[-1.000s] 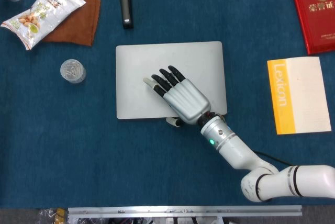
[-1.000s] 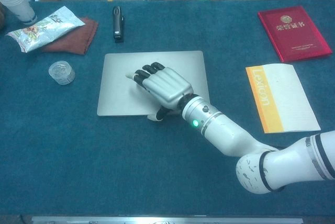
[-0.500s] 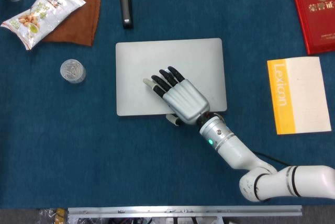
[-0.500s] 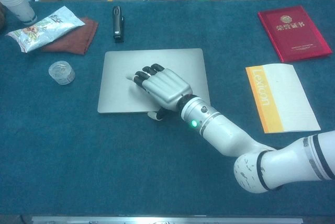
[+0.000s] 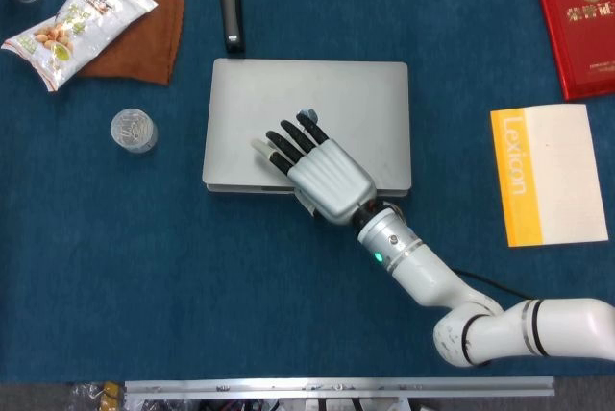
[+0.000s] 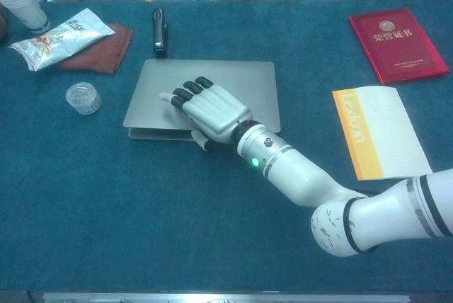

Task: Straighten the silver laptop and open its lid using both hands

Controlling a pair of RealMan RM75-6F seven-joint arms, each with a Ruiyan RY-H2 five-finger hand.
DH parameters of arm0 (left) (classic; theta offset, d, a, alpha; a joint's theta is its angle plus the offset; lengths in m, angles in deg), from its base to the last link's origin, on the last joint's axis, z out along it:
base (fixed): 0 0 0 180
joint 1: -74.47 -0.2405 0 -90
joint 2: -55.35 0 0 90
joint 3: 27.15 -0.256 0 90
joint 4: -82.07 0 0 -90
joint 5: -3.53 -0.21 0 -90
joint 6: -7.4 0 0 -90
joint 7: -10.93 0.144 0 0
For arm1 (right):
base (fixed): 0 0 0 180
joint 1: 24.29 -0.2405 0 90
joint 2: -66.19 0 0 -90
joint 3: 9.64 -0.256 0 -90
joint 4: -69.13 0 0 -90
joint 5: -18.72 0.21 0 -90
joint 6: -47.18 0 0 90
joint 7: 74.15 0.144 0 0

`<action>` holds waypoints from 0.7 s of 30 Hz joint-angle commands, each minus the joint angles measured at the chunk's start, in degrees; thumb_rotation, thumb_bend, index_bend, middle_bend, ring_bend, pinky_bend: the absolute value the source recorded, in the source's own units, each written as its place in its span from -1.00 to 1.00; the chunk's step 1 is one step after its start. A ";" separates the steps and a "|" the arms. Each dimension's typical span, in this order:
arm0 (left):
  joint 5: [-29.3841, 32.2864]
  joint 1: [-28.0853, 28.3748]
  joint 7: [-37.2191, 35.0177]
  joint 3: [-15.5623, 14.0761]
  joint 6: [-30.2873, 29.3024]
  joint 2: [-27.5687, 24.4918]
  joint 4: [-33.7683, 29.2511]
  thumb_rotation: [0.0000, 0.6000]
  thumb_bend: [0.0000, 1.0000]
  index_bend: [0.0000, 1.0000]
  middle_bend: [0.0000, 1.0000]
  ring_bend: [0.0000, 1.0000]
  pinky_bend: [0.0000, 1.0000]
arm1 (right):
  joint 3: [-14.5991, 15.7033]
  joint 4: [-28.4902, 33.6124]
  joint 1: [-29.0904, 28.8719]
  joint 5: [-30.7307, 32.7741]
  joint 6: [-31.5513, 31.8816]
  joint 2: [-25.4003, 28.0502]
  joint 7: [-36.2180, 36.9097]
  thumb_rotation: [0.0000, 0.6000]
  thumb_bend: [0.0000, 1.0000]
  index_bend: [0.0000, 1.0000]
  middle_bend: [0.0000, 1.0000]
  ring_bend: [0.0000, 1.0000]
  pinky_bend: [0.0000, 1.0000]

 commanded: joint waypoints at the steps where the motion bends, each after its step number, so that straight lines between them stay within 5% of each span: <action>1: -0.12 0.05 -0.10 0.01 0.18 -0.14 0.01 1.00 -0.55 -1.00 -1.00 -1.00 -1.00 | -1.29 0.72 -1.03 0.43 0.29 0.39 -1.78 0.89 -0.03 -1.00 -0.79 -0.97 -0.87; 6: -0.68 0.06 -0.25 0.02 0.08 -0.25 0.11 1.00 -0.55 -1.00 -0.97 -0.96 -0.79 | -2.53 1.06 -2.32 1.33 0.35 0.63 -4.21 0.90 -0.02 -1.00 -0.79 -0.97 -0.87; 9: -1.27 0.30 -0.60 -0.38 0.80 -0.44 0.30 1.00 -0.55 -0.84 -0.72 -0.75 -0.64 | -3.01 1.24 -2.90 1.80 0.57 0.74 -5.30 0.90 -0.03 -1.00 -0.79 -0.97 -0.87; 14: -2.49 1.11 -0.75 -1.28 2.76 -1.07 0.24 1.00 -0.55 -0.56 -0.48 -0.57 -0.62 | -3.63 1.29 -3.57 2.64 1.15 1.05 -6.71 0.91 -0.03 -1.00 -0.79 -0.97 -0.87; 21: -5.99 2.42 -2.98 -2.64 4.15 -1.38 0.60 1.00 -0.55 -0.47 -0.45 -0.56 -0.62 | -4.43 1.87 -4.48 3.19 2.11 1.65 -8.00 0.92 -0.03 -1.00 -0.79 -0.97 -0.87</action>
